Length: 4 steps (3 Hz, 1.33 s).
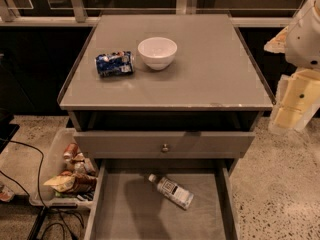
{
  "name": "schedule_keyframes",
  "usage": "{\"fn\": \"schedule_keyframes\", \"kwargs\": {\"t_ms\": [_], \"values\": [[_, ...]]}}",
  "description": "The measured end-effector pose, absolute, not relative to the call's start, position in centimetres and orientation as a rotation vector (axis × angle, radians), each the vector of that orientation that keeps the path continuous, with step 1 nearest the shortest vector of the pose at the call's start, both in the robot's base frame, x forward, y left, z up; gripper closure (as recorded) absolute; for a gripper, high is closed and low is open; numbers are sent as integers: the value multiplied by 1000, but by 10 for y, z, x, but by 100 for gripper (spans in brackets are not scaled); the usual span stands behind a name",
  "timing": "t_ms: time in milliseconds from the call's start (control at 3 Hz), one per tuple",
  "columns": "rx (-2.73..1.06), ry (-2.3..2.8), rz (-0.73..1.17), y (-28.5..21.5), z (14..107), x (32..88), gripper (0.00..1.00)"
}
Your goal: Pick blue plastic bottle from middle drawer and place on counter
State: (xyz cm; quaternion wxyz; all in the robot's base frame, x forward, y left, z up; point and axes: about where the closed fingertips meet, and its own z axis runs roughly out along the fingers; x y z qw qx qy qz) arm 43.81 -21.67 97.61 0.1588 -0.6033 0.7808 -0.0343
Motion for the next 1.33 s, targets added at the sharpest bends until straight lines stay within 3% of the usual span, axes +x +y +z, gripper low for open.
{"fn": "schedule_keyframes", "kwargs": {"t_ms": [1333], "values": [[-1733, 2275, 8, -238, 914, 429, 0]]}}
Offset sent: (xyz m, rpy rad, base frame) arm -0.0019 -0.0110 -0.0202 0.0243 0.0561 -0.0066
